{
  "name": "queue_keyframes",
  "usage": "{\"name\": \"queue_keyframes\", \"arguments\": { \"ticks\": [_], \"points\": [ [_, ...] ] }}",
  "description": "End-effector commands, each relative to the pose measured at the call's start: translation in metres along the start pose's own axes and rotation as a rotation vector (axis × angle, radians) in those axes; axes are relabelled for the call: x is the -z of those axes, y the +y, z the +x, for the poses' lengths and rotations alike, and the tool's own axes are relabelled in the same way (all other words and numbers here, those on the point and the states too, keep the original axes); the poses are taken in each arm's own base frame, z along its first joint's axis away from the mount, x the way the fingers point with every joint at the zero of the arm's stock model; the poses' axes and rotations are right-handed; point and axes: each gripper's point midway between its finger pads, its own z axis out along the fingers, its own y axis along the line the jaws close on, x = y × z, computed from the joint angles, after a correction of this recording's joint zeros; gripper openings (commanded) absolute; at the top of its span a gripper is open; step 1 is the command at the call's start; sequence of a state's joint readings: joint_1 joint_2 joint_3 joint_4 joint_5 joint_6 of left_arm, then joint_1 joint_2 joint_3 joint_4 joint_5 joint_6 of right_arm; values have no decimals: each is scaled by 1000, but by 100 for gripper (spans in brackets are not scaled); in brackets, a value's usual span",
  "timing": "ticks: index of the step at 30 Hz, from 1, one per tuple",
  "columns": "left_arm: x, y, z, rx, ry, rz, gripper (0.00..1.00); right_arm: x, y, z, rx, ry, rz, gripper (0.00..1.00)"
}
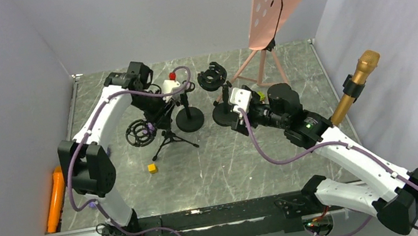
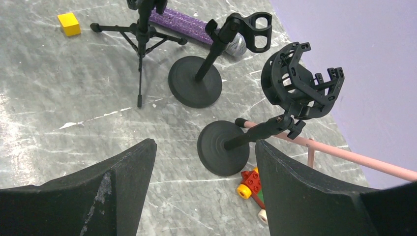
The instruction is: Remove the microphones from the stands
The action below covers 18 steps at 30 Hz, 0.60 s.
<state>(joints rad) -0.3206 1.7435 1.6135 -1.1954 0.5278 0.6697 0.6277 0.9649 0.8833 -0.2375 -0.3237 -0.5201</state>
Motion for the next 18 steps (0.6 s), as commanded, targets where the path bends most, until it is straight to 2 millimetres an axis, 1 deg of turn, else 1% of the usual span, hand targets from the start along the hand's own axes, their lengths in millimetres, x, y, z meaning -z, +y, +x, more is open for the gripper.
{"name": "queue_keyframes", "arguments": {
  "ticks": [1,3,5,8,10,12,15,16,18],
  "points": [
    [6,-6,23,14,122,14,12,2,-7,-14,21,-51,26,79],
    [7,7,24,13,145,-34,13,3,-7,-11,21,-45,29,79],
    [13,22,24,-4,159,-105,13,4,-6,-9,19,-42,28,79],
    [24,42,20,-19,172,-174,13,4,-5,-9,16,-45,27,79],
    [29,51,15,-21,171,-192,13,3,-5,-9,17,-48,27,79],
    [32,57,10,-26,169,-196,13,2,-5,-9,17,-50,25,79],
    [31,61,5,-39,162,-188,14,1,-6,-10,18,-52,24,79],
    [30,61,4,-40,157,-185,15,2,-6,-11,19,-54,25,79],
    [27,63,3,-32,154,-182,21,3,-6,-11,21,-49,27,79]
  ]
}}
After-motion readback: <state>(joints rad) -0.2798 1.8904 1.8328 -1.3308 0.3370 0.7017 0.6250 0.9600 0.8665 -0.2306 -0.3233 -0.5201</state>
